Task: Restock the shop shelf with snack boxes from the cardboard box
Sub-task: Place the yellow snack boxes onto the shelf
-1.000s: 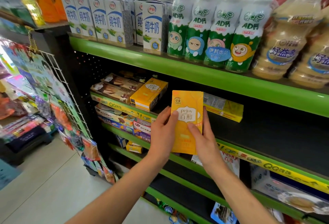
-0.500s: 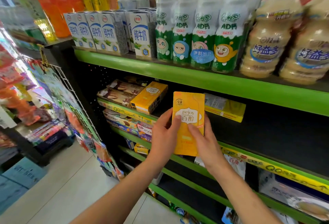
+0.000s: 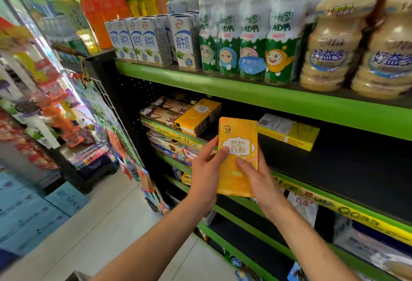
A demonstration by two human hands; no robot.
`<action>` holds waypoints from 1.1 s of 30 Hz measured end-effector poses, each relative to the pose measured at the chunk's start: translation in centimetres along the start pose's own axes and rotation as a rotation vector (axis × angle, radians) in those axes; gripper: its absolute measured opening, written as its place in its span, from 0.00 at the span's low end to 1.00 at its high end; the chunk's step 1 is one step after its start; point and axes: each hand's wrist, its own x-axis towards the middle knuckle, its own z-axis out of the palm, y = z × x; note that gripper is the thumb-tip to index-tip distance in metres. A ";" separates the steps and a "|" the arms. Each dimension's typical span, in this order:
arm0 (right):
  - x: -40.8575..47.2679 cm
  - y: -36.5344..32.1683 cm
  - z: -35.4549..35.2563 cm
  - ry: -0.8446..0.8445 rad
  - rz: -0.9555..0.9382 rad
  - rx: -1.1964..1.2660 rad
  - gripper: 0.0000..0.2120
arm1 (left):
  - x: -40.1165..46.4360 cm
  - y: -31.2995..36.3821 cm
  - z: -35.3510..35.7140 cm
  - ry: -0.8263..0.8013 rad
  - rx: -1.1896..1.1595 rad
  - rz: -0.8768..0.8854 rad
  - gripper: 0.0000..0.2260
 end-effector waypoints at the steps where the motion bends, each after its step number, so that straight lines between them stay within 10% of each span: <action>1: -0.1 0.0 0.0 -0.006 0.000 0.011 0.19 | -0.1 -0.2 0.0 0.015 -0.005 -0.006 0.15; 33: 2.1 0.2 -3.2 0.111 -0.129 0.109 0.22 | 1.9 1.6 -5.8 0.093 0.061 -0.050 0.13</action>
